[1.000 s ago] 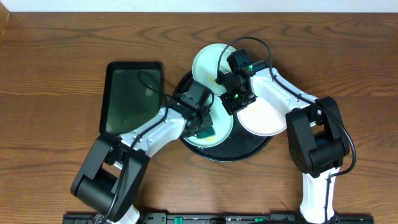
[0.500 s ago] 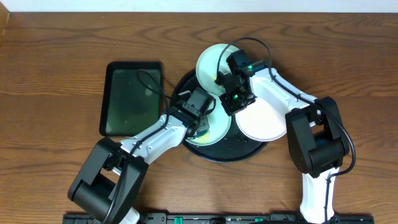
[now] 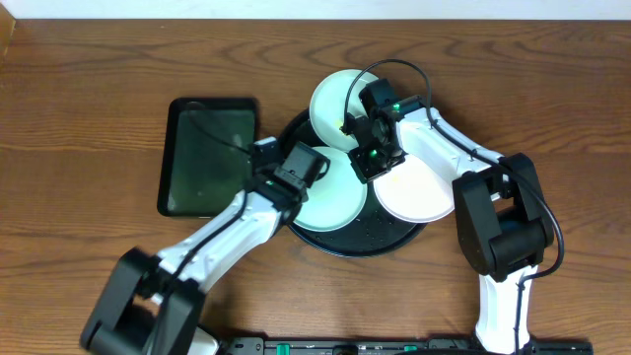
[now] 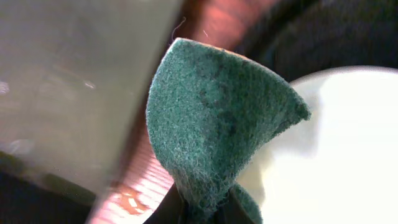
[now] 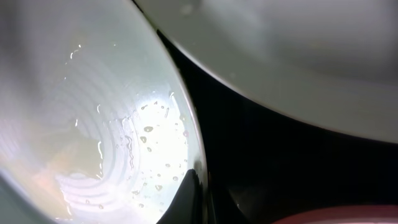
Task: Clean dirty plates on tray and stack at the side
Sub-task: 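Grasp the sponge with the left gripper and scrub the lower mint-green plate, then carry the sponge back toward the black rectangular tray with the left gripper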
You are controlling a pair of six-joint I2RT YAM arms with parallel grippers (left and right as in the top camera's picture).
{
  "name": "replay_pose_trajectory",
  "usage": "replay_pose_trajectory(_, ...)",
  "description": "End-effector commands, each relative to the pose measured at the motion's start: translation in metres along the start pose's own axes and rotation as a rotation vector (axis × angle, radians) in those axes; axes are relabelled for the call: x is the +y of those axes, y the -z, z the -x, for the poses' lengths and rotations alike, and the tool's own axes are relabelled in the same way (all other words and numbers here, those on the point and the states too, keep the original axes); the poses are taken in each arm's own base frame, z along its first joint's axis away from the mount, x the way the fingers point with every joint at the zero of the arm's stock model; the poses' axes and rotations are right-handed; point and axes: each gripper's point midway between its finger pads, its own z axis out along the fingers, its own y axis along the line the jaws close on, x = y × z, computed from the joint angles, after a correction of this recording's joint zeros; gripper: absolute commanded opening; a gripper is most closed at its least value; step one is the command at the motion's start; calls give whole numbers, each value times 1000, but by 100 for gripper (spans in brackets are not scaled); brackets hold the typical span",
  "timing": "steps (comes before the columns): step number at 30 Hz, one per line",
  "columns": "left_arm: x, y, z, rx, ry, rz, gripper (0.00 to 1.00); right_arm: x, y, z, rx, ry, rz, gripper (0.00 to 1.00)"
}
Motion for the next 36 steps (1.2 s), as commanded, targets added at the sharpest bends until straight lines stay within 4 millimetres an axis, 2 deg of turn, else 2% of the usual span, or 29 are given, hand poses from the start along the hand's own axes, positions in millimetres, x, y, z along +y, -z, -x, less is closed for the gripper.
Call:
replay_pose_trajectory(1,-15,14,7,6,23,-119,7,-15,-6,-11,39,6,-72,1)
replay_pose_trajectory(5,-59,22,-5,118,93,-340,7,-15,-6,-10,37,7,-72,2)
replay_pose_trajectory(10,-97,22,-30,252,101,-495,7,-15,-6,-9,35,8,-72,2)
replay_pose_trajectory(12,-105,19,-40,286,85,-517,8,-16,-6,-9,35,7,-72,2)
replay_pose_trajectory(15,-104,7,-52,314,73,-488,8,-16,-6,-9,35,7,-72,2)
replay_pose_trajectory(18,-97,-9,-58,330,71,-440,7,-16,-6,-10,35,7,-72,2)
replay_pose_trajectory(20,-85,-21,-58,308,74,-372,7,-16,-6,-10,36,7,-72,2)
replay_pose_trajectory(25,-34,-43,-42,187,1,-132,8,-16,-6,-10,36,7,-72,2)
replay_pose_trajectory(30,17,-49,-22,87,-54,95,8,-16,-6,-11,40,6,-72,1)
replay_pose_trajectory(32,26,-49,-18,72,-53,128,7,-16,-6,-11,39,6,-72,2)
replay_pose_trajectory(36,28,-44,-9,46,-50,129,7,-16,-6,-11,39,6,-73,2)
